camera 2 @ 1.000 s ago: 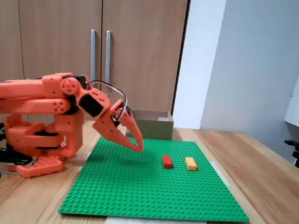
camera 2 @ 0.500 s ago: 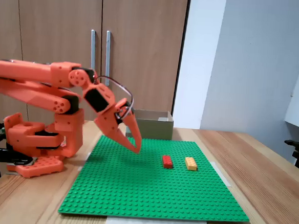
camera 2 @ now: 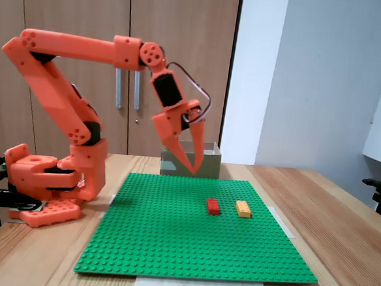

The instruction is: Pick the red lego block and put it in the box.

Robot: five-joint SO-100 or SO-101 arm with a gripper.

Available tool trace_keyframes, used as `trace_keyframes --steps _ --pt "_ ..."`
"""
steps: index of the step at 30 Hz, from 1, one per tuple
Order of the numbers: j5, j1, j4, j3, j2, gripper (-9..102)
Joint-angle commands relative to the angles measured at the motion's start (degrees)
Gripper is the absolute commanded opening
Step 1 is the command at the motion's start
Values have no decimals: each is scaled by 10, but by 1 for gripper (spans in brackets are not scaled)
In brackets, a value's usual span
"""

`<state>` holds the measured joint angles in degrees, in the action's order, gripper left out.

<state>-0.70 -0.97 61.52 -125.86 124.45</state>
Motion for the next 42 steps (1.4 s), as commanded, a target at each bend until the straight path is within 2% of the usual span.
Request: trace_keyframes --steps 1,15,30,42 --pt "0 -5 23 70 -37 2" --pt "8 1 95 214 -189 27" --pt "18 -20 156 317 -333 25" --pt "28 -18 142 324 -413 24"
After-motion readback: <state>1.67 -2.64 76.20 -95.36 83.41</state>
